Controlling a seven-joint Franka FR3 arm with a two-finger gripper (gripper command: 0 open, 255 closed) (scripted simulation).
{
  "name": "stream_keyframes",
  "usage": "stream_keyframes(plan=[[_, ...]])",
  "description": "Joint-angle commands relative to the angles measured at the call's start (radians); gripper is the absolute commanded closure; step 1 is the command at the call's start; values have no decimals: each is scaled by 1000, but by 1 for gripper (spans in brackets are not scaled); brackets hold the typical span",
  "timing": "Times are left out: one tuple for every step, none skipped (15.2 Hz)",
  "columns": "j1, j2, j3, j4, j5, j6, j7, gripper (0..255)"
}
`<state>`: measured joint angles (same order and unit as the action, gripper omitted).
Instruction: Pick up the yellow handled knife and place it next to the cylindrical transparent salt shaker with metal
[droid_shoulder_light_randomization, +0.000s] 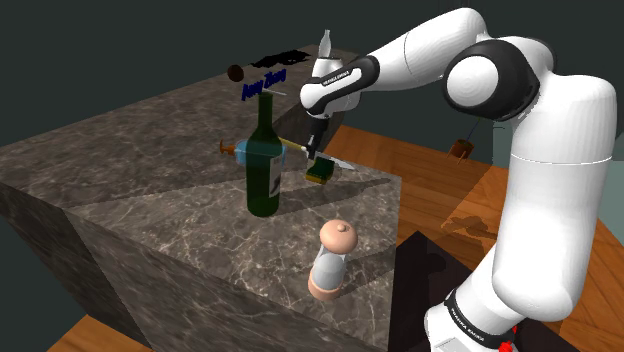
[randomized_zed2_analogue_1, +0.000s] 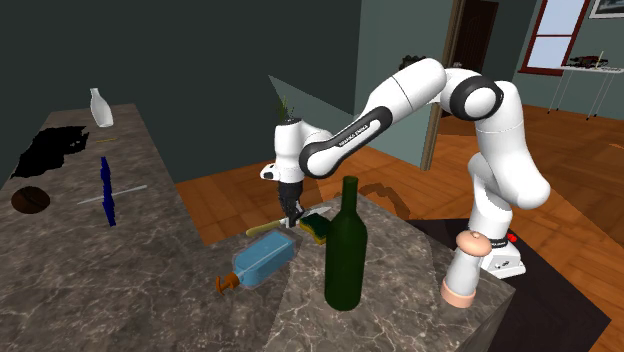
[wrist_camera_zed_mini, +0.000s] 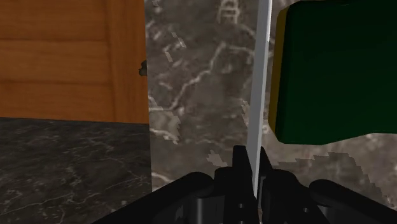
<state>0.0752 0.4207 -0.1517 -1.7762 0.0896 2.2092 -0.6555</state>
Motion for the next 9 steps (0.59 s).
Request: stream_keyframes(plan=[[0, 0, 0, 0, 0, 0, 0, 255], [0, 0, 0, 0, 0, 0, 0, 255], [0, 0, 0, 0, 0, 0, 0, 255], [0, 0, 0, 0, 0, 0, 0, 255], [0, -7, -1, 4, -1, -11, 1, 255], [1, -13, -1, 8, -3, -22, 2, 255], [1, -20, -2, 13, -4, -33, 3, 255], [2, -26, -3, 18, -6, -44, 4, 255], [2, -31, -3, 24, -7, -55, 5, 255]])
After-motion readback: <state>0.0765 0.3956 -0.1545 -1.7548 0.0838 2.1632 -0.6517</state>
